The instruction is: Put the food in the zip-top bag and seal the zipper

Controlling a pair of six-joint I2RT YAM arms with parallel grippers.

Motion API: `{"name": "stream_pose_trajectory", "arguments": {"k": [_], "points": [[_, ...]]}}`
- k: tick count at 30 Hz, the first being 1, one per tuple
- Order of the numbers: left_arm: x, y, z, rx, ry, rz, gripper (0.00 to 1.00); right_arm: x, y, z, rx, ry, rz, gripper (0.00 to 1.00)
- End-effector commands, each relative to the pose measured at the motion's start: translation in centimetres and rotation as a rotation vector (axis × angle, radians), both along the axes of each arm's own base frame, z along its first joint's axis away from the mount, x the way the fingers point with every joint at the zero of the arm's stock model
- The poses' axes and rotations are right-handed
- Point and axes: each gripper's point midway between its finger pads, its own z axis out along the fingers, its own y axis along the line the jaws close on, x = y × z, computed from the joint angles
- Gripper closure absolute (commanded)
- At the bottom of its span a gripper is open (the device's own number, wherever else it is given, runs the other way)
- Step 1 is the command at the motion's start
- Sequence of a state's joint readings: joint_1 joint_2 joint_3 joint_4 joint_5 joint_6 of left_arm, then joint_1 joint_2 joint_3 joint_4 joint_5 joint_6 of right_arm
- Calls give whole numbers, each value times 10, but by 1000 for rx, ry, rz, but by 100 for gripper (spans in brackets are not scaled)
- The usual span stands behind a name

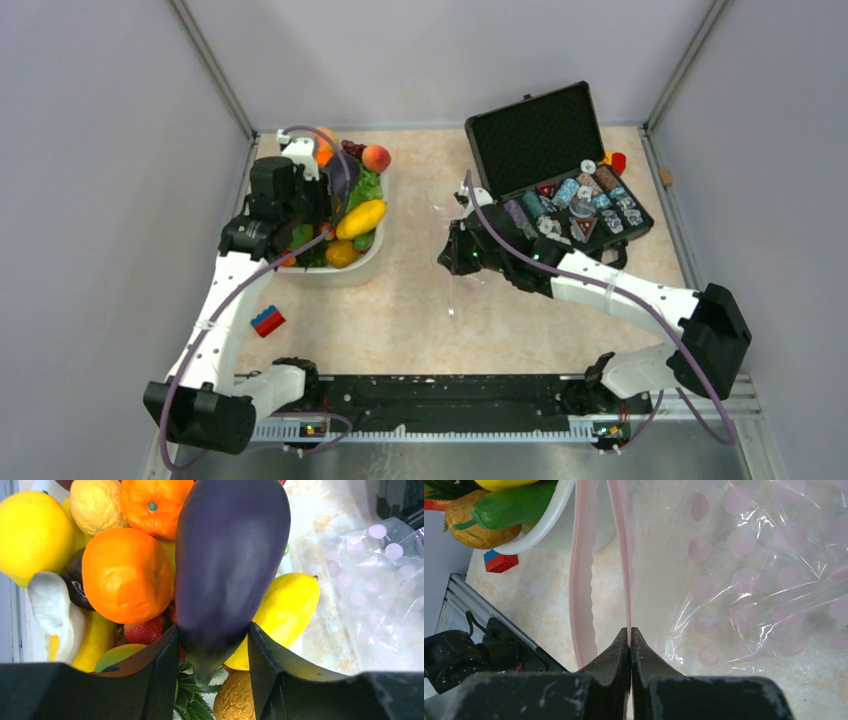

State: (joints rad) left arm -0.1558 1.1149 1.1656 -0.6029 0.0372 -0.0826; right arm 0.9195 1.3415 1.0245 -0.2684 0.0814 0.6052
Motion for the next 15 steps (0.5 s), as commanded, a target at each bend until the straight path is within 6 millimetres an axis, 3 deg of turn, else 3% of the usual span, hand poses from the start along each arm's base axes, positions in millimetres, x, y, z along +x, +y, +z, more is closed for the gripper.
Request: {"name": "stream_pose_trajectory", "arguments": {"k": [1,6,11,15], "points": [[3,-3,28,-35,-110,-14,87,8,-1,24,68,-55,-32,100],[-14,-18,45,-99,-119,-86,89,13,0,26,85,-62,-58,100],[-46,-64,71,-267,-149,-336,91,21,1,31,131,-71,-119,100],[-76,-88,76,-377,-115,-468,91,28,-1,33,161,-74,-178,100]]}}
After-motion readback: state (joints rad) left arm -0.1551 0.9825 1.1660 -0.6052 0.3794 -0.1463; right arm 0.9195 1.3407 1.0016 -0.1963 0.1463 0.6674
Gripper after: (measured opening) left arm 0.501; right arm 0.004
